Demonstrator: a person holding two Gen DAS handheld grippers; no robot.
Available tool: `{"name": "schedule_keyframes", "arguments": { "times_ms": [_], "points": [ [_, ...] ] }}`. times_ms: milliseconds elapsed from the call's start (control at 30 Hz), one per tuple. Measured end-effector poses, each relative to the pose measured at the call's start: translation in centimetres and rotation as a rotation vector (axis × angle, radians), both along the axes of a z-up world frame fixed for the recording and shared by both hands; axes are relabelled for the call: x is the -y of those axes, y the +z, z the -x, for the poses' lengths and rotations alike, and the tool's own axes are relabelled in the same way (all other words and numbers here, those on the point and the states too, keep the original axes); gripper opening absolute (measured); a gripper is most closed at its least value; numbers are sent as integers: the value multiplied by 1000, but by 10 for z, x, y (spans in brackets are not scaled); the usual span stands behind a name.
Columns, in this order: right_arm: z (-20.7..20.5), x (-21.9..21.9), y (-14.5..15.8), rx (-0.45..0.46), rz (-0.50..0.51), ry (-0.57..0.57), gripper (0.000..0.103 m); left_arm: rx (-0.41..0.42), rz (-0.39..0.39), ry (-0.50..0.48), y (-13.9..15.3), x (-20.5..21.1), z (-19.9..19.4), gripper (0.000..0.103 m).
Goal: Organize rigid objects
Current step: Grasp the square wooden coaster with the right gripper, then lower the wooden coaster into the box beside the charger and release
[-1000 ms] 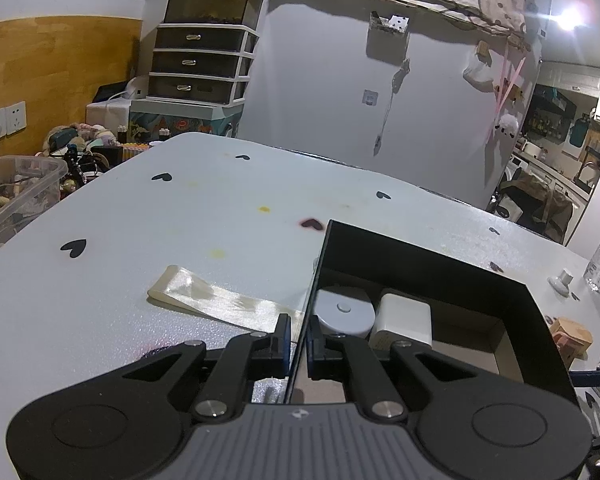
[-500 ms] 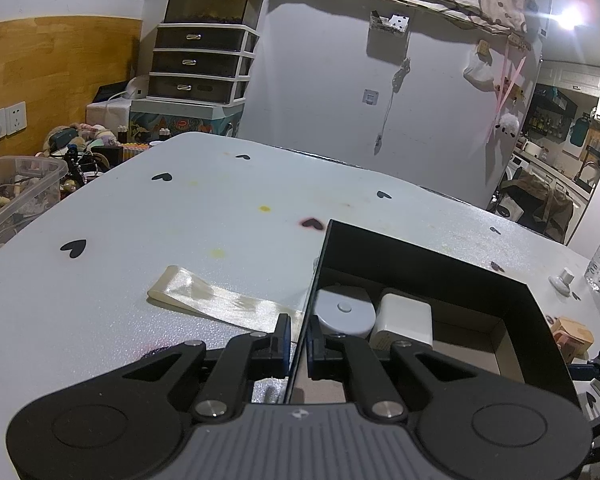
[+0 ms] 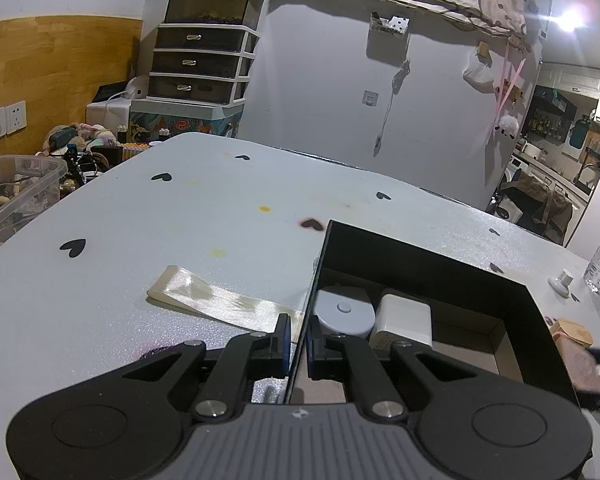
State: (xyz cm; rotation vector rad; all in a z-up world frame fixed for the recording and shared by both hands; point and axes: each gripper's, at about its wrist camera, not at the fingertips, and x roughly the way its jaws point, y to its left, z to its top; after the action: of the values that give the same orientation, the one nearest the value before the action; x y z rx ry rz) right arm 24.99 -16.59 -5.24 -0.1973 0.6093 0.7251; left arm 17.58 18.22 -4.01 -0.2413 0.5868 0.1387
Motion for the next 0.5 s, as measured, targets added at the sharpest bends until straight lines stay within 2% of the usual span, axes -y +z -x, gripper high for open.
{"name": "schedule_keyframes", "arguments": {
  "times_ms": [167,333,400,500],
  "points": [
    [1,3,33,55,-60,35,85,2,2,-1,1,0,-1,7],
    [-1,-19,66,104,-113,165,85,7,11,-1,1,0,0,7],
    [-3,-39,71,102,-101,226,85,8,12,-1,1,0,0,7],
    [-6,-71,69,93,-33,312,85,7,10,-2,0,0,0,7]
  ]
}}
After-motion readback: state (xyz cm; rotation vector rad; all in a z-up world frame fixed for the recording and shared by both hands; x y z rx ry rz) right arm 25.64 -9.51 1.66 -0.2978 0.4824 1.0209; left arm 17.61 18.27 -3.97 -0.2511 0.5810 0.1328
